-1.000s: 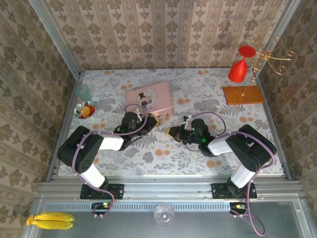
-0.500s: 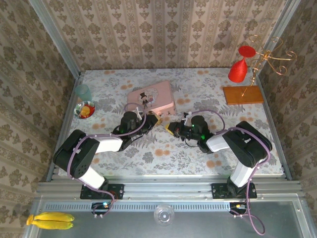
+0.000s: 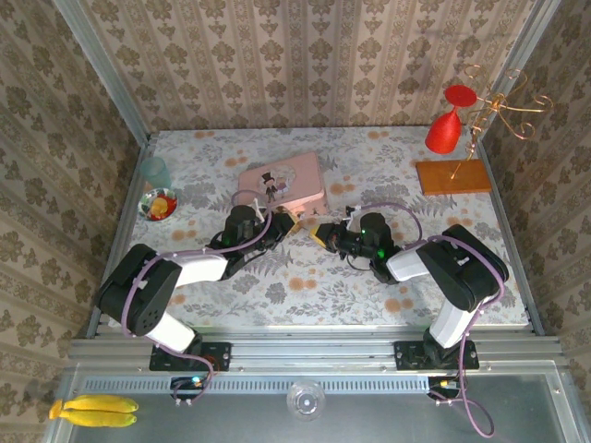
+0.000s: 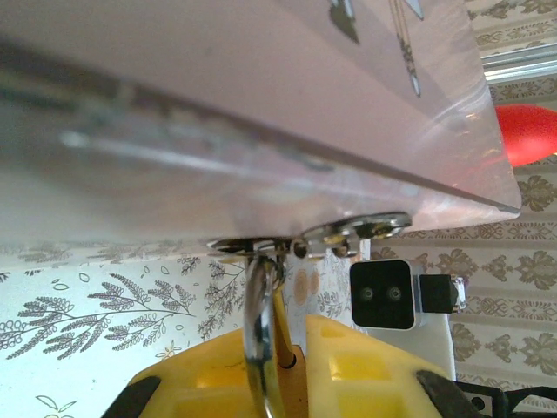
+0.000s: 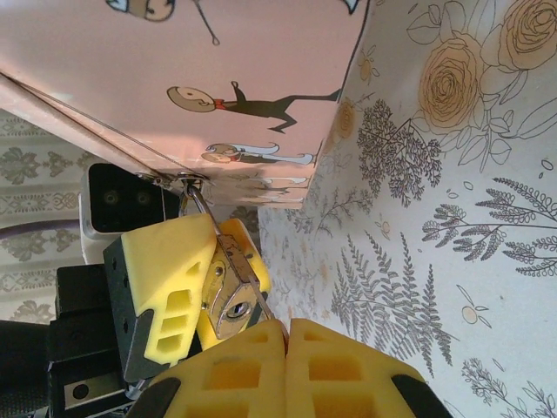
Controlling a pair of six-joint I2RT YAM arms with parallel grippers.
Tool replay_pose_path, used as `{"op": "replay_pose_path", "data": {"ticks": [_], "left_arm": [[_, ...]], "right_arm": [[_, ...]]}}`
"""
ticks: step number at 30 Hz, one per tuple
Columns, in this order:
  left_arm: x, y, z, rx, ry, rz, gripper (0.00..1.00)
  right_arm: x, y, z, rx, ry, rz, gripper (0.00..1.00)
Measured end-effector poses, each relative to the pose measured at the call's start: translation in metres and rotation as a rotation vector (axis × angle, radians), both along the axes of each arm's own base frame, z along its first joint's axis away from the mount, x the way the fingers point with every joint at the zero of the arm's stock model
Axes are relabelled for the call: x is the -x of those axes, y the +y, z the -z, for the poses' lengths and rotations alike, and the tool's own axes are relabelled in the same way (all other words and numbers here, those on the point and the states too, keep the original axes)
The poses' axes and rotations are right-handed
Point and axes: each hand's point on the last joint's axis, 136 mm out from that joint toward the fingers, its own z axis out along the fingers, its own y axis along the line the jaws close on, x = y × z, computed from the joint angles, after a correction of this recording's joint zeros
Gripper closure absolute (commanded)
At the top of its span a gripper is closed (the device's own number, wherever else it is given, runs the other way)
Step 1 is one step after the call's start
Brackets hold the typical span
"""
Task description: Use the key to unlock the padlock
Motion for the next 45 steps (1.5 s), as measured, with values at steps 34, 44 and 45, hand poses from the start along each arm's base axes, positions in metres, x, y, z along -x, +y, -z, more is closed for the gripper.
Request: {"op": "replay_pose_path", "data": {"ticks": [34,44,45], "left_arm": [[0.0,0.001,-0.023,0.019,-0.058,-0.021,1.0],[0.003,-0.003,-0.023,0.019,-0.057,-0.009,1.0],[0.003,-0.003,-0.023,0.019,-0.057,-0.009,1.0]], "right_arm": [[0.022,0.01,-0.016,0.0,-0.024,-0.075,1.0],[0.024,0.012,-0.016,-0.003,-0.022,-0.089,1.0],[0.024,0.011,-0.016,-0.004,-0.023,-0.088,1.0]]}}
